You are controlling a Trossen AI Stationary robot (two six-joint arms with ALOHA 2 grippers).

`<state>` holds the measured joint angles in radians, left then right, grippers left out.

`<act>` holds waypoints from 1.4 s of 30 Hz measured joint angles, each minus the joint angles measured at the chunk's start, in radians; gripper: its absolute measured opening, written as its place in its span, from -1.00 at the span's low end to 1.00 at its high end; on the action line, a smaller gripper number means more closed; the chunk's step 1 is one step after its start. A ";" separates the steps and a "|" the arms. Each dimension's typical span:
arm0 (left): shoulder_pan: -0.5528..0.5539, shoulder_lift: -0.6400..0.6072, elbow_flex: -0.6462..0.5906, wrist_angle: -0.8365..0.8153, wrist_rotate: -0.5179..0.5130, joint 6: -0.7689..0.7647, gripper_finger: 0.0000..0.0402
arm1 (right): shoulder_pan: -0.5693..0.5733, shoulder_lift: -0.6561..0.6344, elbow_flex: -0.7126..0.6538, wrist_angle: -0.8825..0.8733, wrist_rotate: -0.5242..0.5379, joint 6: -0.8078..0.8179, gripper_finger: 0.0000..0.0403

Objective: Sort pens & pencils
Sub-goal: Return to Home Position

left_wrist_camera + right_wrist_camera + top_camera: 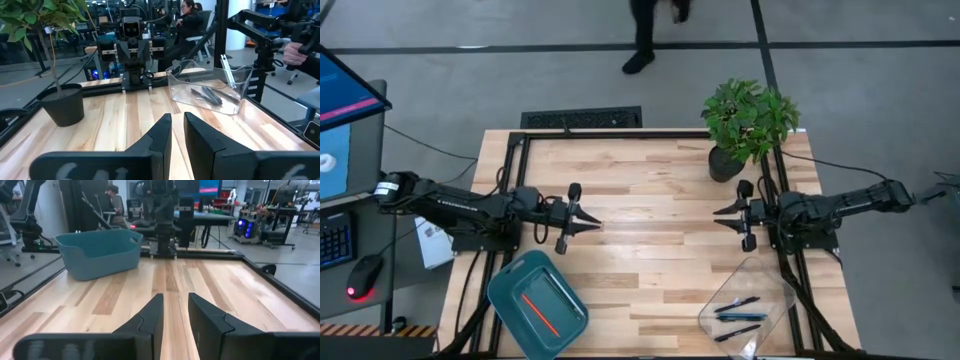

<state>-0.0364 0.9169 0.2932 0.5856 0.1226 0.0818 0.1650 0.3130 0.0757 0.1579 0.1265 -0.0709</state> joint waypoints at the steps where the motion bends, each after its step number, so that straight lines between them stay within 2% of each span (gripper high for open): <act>1: 0.000 0.000 0.000 -0.004 0.000 0.000 -0.78 | 0.000 0.000 0.000 -0.002 0.000 0.003 -0.44; 10: 0.001 -0.036 0.000 -0.099 -0.001 -0.032 -0.78 | -0.004 0.000 -0.069 0.116 0.001 -0.003 -0.44; 24: 0.000 -0.209 -0.001 -0.315 -0.001 -0.028 -0.78 | -0.004 0.000 -0.069 0.081 0.001 0.018 -0.44; 30: 0.000 -0.272 -0.002 -0.350 -0.006 -0.003 -0.78 | -0.004 0.000 -0.069 0.082 0.001 0.029 -0.44; 34: 0.000 -0.345 -0.002 -0.425 -0.048 0.000 -0.78 | -0.004 0.000 -0.069 0.082 0.001 0.045 -0.44; 42: 0.001 -0.473 -0.002 -0.529 -0.052 -0.011 -0.78 | -0.004 0.000 -0.070 0.082 0.001 0.045 -0.44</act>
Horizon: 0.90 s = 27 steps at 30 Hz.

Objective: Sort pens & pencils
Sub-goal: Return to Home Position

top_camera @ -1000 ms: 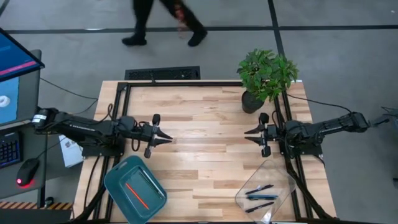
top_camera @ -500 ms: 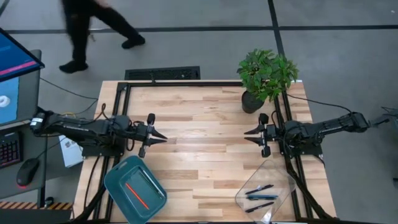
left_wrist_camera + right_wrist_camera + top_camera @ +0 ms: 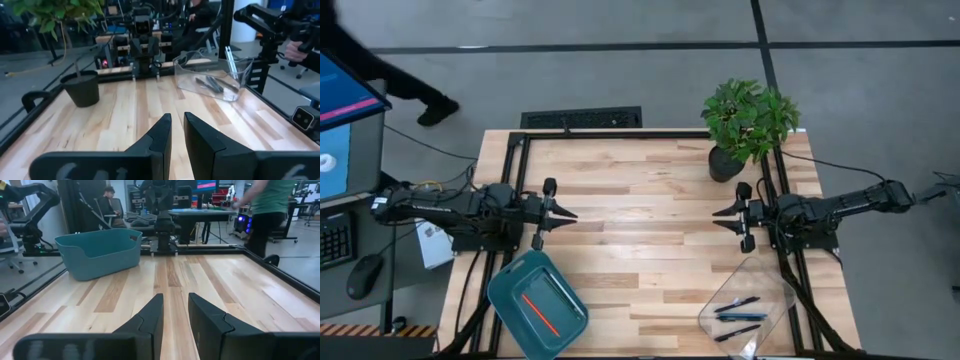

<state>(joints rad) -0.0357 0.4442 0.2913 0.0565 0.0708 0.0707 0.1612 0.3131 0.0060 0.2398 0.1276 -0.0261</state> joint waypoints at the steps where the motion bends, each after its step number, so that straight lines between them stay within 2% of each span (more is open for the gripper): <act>1: 0.000 -0.011 -0.004 0.003 0.000 0.000 -0.78 | 0.000 0.000 0.000 0.000 0.000 0.000 -0.44; 12: 0.000 -0.135 -0.231 0.232 -0.005 -0.030 -0.78 | 0.000 0.000 0.000 0.000 0.004 -0.005 -0.44; 20: 0.000 -0.236 -0.280 0.209 -0.006 -0.057 -0.78 | 0.000 0.000 0.000 0.000 0.004 -0.008 -0.44; 27: 0.000 -0.252 -0.281 0.085 -0.035 -0.083 -0.78 | 0.000 0.000 0.000 -0.003 0.004 -0.008 -0.44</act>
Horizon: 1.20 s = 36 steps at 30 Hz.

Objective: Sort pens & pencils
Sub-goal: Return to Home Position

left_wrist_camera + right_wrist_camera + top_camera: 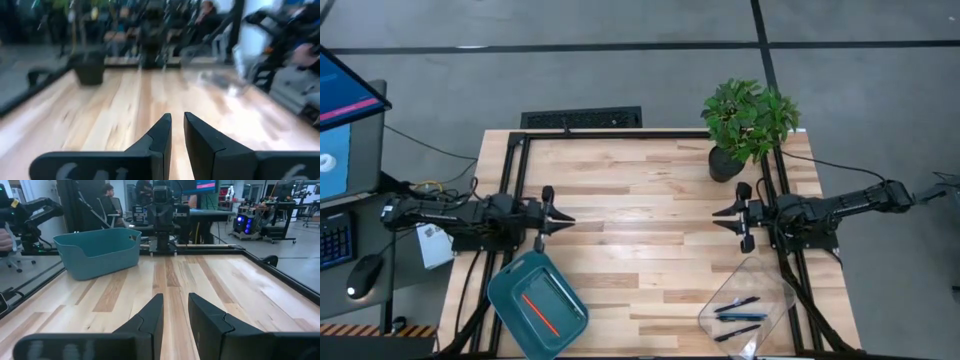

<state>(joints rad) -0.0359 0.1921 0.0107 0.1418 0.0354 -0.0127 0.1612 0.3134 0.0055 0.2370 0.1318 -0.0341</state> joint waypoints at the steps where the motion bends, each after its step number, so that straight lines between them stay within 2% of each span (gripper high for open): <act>1: 0.000 0.001 0.000 -0.028 -0.020 -0.009 -0.78 | 0.000 0.000 0.000 -0.004 0.000 0.000 -0.44; 5: 0.000 0.000 -0.001 -0.109 -0.067 -0.041 -0.78 | 0.000 0.000 0.000 -0.045 0.000 0.007 -0.44; 16: 0.000 0.004 -0.002 -0.112 -0.048 -0.034 -0.78 | 0.000 0.000 0.000 -0.145 0.004 0.016 -0.44; 20: 0.000 0.004 -0.002 -0.112 -0.048 -0.035 -0.78 | 0.000 0.000 0.000 -0.189 0.052 0.049 -0.44; 36: 0.000 0.004 -0.004 -0.113 -0.047 -0.088 -0.78 | -0.001 0.008 0.000 -0.192 0.079 0.052 -0.44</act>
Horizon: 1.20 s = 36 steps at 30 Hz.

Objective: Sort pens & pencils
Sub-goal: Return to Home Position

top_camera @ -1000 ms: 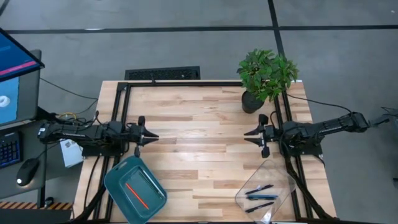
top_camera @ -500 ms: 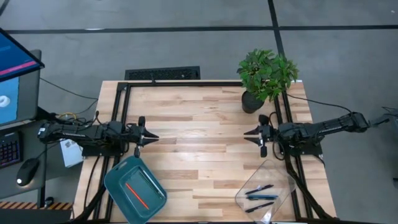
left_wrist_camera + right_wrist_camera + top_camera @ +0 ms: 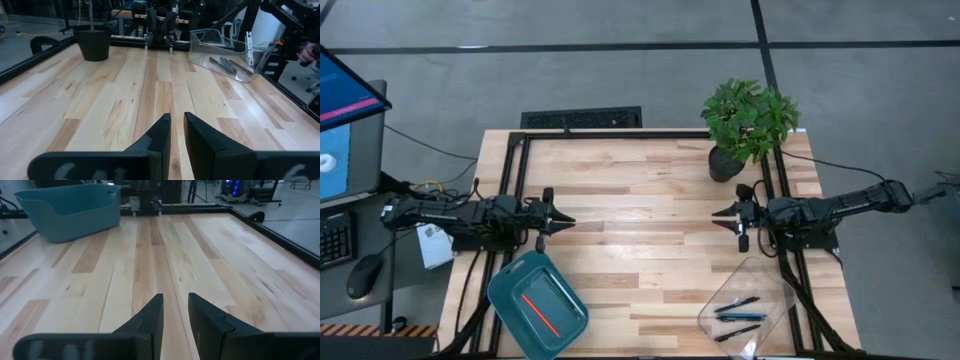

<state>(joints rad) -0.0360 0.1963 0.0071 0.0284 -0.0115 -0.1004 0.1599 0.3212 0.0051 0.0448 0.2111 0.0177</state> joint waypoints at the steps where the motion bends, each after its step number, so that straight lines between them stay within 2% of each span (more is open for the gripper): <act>1: 0.000 0.000 0.000 0.000 0.000 0.000 -0.78 | 0.000 0.000 0.000 0.000 0.001 0.000 -0.44; 12: 0.000 0.000 0.000 0.000 0.000 0.086 -0.78 | 0.000 0.000 0.000 0.000 0.000 0.001 -0.44; 36: 0.000 0.000 0.000 0.000 0.000 0.049 -0.78 | 0.000 0.000 0.000 0.001 -0.001 0.001 -0.44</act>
<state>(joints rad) -0.0358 0.1963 0.0066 0.0280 -0.0116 -0.0517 0.1600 0.3214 0.0051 0.0456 0.2104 0.0185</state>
